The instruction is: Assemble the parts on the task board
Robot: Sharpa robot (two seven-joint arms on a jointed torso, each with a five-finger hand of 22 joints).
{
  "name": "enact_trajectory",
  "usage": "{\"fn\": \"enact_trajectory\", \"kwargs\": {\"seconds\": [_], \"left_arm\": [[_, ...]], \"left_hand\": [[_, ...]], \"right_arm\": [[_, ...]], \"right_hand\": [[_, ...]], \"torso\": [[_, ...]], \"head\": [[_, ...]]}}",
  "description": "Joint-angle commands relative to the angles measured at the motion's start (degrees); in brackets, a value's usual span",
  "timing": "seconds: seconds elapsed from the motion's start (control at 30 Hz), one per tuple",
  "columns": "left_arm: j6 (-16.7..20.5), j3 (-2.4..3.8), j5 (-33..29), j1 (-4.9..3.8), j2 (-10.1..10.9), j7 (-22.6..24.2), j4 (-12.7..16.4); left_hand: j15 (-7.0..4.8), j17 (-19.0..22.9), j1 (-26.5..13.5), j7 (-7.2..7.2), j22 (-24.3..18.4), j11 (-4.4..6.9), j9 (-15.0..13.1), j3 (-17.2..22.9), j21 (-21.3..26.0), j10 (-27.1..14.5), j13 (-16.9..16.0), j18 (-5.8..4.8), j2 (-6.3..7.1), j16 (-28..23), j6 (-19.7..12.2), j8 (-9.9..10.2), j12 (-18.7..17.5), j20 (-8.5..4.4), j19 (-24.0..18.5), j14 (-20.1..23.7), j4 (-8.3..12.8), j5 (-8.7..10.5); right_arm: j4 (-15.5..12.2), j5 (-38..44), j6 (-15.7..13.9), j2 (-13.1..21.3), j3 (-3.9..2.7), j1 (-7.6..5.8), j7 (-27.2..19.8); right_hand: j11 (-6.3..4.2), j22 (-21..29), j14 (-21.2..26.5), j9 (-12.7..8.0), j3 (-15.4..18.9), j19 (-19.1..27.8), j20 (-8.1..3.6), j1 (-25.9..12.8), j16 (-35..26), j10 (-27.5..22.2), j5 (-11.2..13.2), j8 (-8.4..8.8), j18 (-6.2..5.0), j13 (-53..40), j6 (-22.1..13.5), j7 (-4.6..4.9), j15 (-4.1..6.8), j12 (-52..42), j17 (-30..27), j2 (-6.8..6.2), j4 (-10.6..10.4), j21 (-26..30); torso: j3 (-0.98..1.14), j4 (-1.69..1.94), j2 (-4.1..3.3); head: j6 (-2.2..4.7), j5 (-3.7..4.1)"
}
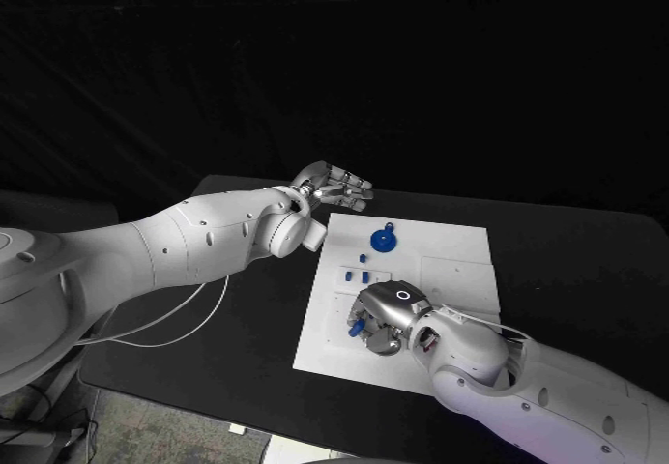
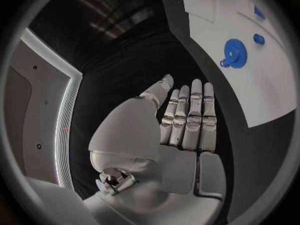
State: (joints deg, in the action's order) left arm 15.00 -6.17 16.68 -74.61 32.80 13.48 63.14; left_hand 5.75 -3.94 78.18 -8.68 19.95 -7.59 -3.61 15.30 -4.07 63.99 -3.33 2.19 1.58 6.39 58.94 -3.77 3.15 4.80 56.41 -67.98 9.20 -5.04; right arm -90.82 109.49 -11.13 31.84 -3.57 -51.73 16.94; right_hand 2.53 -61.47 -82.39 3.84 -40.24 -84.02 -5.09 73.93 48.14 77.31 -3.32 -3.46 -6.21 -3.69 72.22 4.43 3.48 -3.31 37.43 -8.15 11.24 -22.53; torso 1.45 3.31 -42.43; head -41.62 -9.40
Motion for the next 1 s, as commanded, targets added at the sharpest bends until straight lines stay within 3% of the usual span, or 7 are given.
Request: {"fn": "enact_trajectory", "kwargs": {"seconds": [0.03,0.77,1.0], "left_arm": [[-0.8,0.06,-0.3,-0.05,-0.2,0.5,0.0],[-1.0,0.06,-0.3,-0.05,-0.3,0.2,-0.1],[-1.0,0.06,-0.3,-0.05,-0.4,0.1,-0.1]], "left_hand": [[0.05,-0.1,0.2,0.08,-0.1,0.09,0.0,0.1,-0.3,-0.4,-0.1,-0.17,-0.25,-0.3,-0.4,0.0,0.2,-0.12,0.4,0.3,0.1,-0.16],[0.08,-0.1,0.1,0.07,-0.5,0.07,0.0,0.1,-0.3,-0.5,-0.1,-0.18,-0.32,-0.3,-0.5,0.0,0.2,-0.08,0.4,0.4,0.2,-0.16],[0.08,-0.1,0.1,0.07,-0.5,0.07,0.0,0.1,-0.3,-0.5,-0.1,-0.18,-0.32,-0.3,-0.5,0.0,0.2,-0.08,0.4,0.4,0.2,-0.16]], "right_arm": [[0.2,1.1,1.6,0.0,0.12,0.08,0.4],[0.0,1.6,1.5,-0.9,0.44,0.07,0.1],[0.1,0.8,2.4,-1.1,0.53,0.07,-0.4]], "right_hand": [[-1.38,-0.1,0.0,0.1,-0.3,-1.7,-0.20,-0.2,-0.2,1.7,-0.2,-0.18,-1.04,-0.1,0.4,0.00,0.52,-0.2,0.1,0.51,0.0,0.3],[-1.28,-0.4,-0.1,0.0,0.3,-1.6,0.08,-0.6,-0.4,1.1,0.0,-0.15,-0.82,0.0,-0.1,0.16,0.18,-0.1,-0.1,0.58,-0.2,0.9],[-1.28,0.5,-0.1,0.0,8.0,-1.9,0.44,-0.8,-0.5,-0.6,0.0,-0.18,-0.57,0.1,-1.3,0.16,-0.09,-0.1,-0.4,1.05,-2.1,2.2]], "torso": [[0.00,0.04,0.00],[0.00,0.03,-0.02],[0.02,0.05,-0.01]], "head": [[0.01,0.02],[0.10,0.04],[0.17,0.11]]}}
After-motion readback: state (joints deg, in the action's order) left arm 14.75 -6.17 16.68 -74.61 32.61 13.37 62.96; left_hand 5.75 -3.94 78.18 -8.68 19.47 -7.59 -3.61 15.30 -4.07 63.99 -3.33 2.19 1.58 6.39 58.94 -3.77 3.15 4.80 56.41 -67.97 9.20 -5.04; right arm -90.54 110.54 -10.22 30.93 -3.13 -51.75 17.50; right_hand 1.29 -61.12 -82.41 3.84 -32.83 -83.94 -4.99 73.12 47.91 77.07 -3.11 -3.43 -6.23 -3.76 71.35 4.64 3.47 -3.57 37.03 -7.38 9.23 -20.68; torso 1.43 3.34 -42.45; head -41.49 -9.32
